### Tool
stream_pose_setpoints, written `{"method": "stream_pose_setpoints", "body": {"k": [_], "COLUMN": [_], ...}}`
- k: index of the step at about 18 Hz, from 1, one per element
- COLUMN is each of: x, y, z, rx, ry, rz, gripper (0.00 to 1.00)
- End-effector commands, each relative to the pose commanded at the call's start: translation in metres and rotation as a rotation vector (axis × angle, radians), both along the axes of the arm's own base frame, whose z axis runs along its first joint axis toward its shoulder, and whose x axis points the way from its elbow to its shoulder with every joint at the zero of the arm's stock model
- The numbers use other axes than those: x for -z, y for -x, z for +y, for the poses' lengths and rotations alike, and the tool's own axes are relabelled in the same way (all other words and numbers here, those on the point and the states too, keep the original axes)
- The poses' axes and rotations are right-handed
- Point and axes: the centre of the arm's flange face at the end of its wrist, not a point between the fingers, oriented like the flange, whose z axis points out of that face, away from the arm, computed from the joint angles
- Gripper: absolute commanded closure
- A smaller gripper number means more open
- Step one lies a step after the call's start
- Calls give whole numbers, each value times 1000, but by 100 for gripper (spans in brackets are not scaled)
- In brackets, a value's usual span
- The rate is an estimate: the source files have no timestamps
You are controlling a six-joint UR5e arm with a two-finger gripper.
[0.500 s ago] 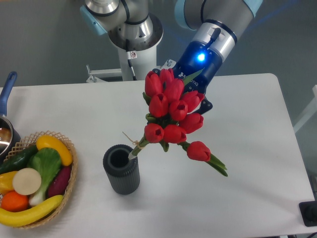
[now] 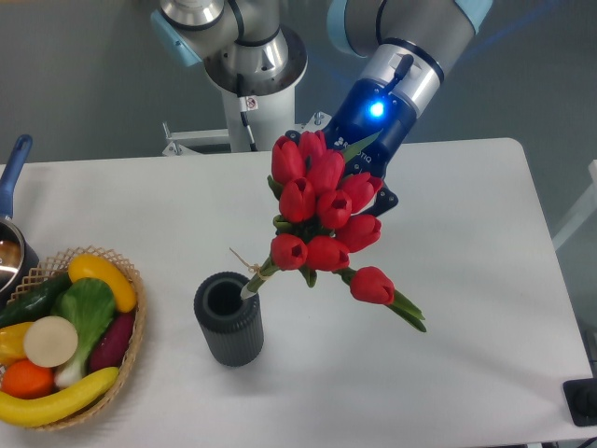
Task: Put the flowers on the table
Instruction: 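Lift the red tulip bunch up and away from the black vase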
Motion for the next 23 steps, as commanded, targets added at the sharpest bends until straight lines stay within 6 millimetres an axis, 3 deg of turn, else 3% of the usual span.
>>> {"method": "stream_pose_setpoints", "body": {"k": [4, 7, 13, 15, 19, 23], "x": [-5, -7, 4, 12, 57, 81], "y": [4, 7, 17, 19, 21, 23], "z": [-15, -15, -18, -21, -33, -40], "rx": [-68, -88, -156, -170, -183, -157], "ry": [55, 79, 189, 232, 391, 487], "rz": [46, 75, 154, 188, 276, 353], "gripper": [63, 64, 64, 64, 64, 64]}}
